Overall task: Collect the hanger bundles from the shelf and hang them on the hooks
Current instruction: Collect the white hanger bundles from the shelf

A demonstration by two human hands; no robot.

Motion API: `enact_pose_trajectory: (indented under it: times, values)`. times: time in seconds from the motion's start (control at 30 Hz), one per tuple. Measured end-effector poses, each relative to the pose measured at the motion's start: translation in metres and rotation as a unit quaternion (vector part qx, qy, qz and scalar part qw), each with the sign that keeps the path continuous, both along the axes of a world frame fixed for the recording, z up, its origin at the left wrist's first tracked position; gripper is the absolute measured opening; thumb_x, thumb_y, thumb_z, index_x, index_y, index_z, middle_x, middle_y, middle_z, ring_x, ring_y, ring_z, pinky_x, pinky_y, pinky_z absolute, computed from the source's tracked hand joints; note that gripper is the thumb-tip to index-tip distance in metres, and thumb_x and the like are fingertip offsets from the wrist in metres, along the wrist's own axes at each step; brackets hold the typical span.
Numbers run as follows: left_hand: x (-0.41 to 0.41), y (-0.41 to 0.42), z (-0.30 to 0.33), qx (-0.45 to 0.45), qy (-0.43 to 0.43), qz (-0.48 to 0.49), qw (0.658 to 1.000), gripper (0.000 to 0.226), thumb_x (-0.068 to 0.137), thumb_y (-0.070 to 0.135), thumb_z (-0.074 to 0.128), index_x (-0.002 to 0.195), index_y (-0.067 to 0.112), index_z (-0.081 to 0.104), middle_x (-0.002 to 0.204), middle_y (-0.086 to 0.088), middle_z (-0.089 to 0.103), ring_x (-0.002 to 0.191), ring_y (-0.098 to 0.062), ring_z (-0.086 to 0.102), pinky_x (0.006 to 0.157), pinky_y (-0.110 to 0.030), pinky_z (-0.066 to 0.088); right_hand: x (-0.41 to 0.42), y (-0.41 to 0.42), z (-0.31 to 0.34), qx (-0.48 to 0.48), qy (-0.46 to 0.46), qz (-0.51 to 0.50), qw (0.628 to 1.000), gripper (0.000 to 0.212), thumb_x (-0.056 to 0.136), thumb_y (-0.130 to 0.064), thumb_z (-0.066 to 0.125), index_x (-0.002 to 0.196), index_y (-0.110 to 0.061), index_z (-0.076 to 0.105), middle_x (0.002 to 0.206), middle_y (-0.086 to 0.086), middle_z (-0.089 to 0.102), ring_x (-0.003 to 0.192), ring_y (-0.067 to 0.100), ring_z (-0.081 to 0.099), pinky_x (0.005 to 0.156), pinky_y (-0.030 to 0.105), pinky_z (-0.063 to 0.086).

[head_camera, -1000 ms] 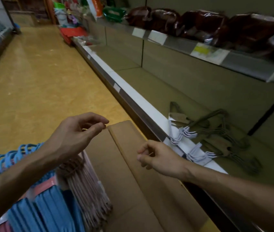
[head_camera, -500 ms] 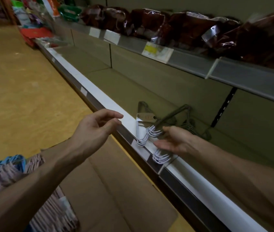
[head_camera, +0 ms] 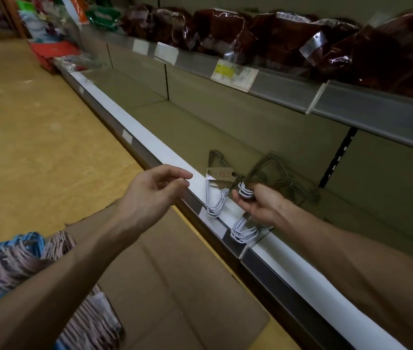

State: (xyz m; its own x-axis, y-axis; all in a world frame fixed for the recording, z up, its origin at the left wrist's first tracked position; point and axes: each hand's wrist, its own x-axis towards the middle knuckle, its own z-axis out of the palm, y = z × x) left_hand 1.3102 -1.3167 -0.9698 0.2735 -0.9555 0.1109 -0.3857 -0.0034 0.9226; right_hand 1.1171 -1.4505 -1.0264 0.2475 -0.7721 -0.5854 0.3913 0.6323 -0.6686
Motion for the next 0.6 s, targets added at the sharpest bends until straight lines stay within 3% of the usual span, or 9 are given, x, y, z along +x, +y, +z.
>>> enact_pose_trajectory:
  times: [0.1, 0.27, 0.43, 0.5, 0.6]
  values:
    - [0.008, 0.007, 0.002, 0.008, -0.021, 0.001, 1.000, 0.016, 0.097, 0.021, 0.059, 0.104, 0.030, 0.070, 0.105, 0.011, 0.068, 0.095, -0.008, 0.067, 0.074, -0.022, 0.054, 0.003, 0.012, 0.001, -0.035, 0.011, 0.020, 0.999, 0.018, 0.102, 0.000, 0.043, 0.106, 0.007, 0.059, 0.116, 0.028, 0.062, 0.092, 0.025, 0.065, 0.080, 0.036, 0.061]
    - [0.026, 0.019, 0.007, 0.028, -0.051, 0.012, 0.998, 0.016, 0.097, 0.025, 0.058, 0.108, 0.032, 0.069, 0.104, 0.012, 0.067, 0.091, -0.006, 0.067, 0.072, -0.022, 0.053, 0.019, 0.041, 0.005, -0.117, 0.102, 0.113, 0.981, 0.009, 0.103, -0.004, 0.045, 0.107, -0.001, 0.052, 0.103, 0.026, 0.064, 0.077, 0.026, 0.069, 0.059, 0.030, 0.059]
    - [0.056, 0.038, 0.015, 0.026, -0.049, 0.053, 0.997, 0.017, 0.099, 0.026, 0.057, 0.112, 0.031, 0.065, 0.106, 0.007, 0.066, 0.088, -0.008, 0.069, 0.076, -0.028, 0.056, 0.039, 0.071, 0.014, -0.183, 0.105, 0.220, 0.952, 0.007, 0.102, -0.001, 0.044, 0.101, -0.008, 0.045, 0.102, 0.022, 0.061, 0.078, 0.026, 0.070, 0.066, 0.038, 0.057]
    - [0.070, 0.045, 0.020, 0.013, -0.052, 0.078, 0.995, 0.019, 0.099, 0.024, 0.056, 0.115, 0.029, 0.064, 0.108, 0.004, 0.066, 0.090, -0.010, 0.070, 0.083, -0.035, 0.058, 0.048, 0.083, 0.015, -0.217, 0.115, 0.253, 0.936, 0.008, 0.102, 0.001, 0.045, 0.102, -0.008, 0.047, 0.092, 0.018, 0.061, 0.081, 0.028, 0.069, 0.063, 0.038, 0.055]
    - [0.089, 0.055, 0.029, -0.009, -0.095, 0.108, 0.990, 0.018, 0.099, 0.024, 0.055, 0.113, 0.027, 0.065, 0.105, 0.007, 0.066, 0.091, -0.010, 0.068, 0.083, -0.040, 0.058, 0.060, 0.101, 0.016, -0.279, 0.165, 0.322, 0.889, 0.006, 0.100, -0.003, 0.050, 0.105, -0.006, 0.052, 0.095, 0.017, 0.061, 0.080, 0.025, 0.070, 0.063, 0.035, 0.056]
